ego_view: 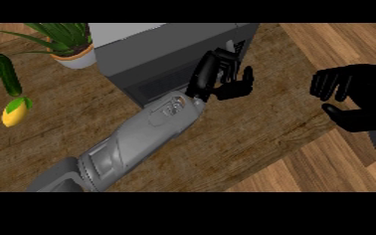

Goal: Pick up the milk, place it into the microwave and close the microwave

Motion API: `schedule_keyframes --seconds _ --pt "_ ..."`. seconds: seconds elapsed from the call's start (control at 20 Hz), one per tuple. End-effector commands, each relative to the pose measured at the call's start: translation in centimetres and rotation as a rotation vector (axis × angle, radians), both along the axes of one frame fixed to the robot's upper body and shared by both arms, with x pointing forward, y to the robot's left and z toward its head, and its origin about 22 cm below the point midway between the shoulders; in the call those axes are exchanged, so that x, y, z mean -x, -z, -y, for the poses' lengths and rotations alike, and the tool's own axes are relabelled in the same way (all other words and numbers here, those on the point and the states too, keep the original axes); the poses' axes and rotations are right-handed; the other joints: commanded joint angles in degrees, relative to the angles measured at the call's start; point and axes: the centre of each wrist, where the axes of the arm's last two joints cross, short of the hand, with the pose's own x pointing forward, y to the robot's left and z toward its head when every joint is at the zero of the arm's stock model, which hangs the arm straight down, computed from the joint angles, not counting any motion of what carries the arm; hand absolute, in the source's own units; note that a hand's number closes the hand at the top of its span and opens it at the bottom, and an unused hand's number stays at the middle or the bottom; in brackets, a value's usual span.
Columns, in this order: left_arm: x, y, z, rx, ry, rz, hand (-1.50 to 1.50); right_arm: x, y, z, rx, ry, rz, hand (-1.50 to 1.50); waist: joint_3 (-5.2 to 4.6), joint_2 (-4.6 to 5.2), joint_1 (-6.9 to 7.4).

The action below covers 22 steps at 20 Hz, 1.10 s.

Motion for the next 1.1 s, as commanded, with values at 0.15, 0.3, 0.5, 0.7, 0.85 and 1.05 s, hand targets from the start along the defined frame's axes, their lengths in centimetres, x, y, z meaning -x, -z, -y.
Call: schedule_keyframes --seconds 0.15,0.3,0.5,0.7,0.85,1.05 --pt "-0.3 -1.5 1.8 -0.012 0.019 0.048 1.5 0.2 -1.4 -2.7 0.004 -0.229 0.053 1.5 0.44 0.27 -2.14" --pt "-0.3 -1.7 1.8 0.003 0.007 0.052 1.5 0.4 -2.0 -3.5 0.016 -0.257 0.061 1.5 0.42 0.36 -2.58" --pt "-0.3 -1.5 1.7 0.013 -0.02 0.042 1.5 0.9 -2.5 -4.4 0.021 -0.288 0.069 1.5 0.36 0.13 -3.6" --pt "-0.2 -1.4 1.8 0.015 -0.028 0.059 1.5 1.1 -3.4 -5.2 0.024 -0.315 0.091 1.5 0.34 0.23 -3.62" --pt "-0.2 -1.3 1.7 0.023 -0.045 0.057 1.5 1.7 -2.8 -5.5 0.014 -0.326 0.067 1.5 0.43 0.31 -4.44" --pt "0.0 -1.1 1.7 0.018 -0.048 0.07 1.5 2.2 -2.9 -6.2 0.033 -0.361 0.063 1.5 0.43 0.42 -4.71"
